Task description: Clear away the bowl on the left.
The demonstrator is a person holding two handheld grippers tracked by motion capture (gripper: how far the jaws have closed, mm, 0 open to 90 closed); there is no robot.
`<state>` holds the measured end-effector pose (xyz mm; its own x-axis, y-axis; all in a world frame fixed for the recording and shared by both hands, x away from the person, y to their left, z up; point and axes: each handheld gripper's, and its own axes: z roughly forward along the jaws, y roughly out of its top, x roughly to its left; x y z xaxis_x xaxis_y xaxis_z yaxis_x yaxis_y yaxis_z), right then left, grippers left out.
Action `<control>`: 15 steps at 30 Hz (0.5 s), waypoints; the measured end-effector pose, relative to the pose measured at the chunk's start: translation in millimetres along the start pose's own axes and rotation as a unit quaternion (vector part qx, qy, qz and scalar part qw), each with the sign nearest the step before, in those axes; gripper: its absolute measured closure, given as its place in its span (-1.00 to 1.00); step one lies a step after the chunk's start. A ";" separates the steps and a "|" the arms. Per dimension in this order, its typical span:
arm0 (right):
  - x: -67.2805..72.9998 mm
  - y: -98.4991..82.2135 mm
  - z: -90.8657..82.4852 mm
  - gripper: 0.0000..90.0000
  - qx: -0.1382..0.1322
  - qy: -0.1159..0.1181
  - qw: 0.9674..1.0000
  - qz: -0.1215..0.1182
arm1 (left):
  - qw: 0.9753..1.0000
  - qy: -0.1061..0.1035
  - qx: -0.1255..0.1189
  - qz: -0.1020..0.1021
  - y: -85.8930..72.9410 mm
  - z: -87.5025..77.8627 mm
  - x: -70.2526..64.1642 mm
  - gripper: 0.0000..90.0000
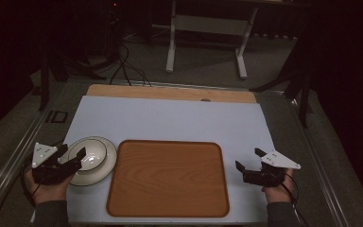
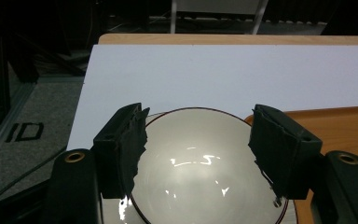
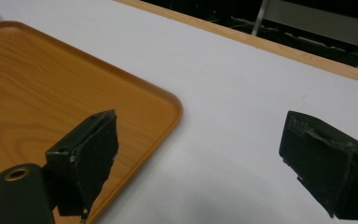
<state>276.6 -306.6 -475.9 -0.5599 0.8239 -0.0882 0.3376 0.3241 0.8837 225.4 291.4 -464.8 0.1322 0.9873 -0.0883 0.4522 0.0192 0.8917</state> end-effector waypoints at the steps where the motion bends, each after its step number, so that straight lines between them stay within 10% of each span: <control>1: -0.1 -0.1 0.1 -0.75 -0.001 -0.001 1.000 -0.001 | 1.000 0.000 0.001 -0.001 0.1 0.2 0.3 -0.20; 15: -0.8 0.9 -0.6 -0.75 -0.013 0.000 1.000 0.000 | 1.000 0.003 0.002 -0.004 0.4 -0.5 2.2 -0.17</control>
<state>276.9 -307.3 -474.7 -0.5597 0.8239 -0.0890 0.3171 0.3121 0.8956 225.4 293.7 -464.4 0.1236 0.9880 -0.0930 0.4559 0.0267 0.8896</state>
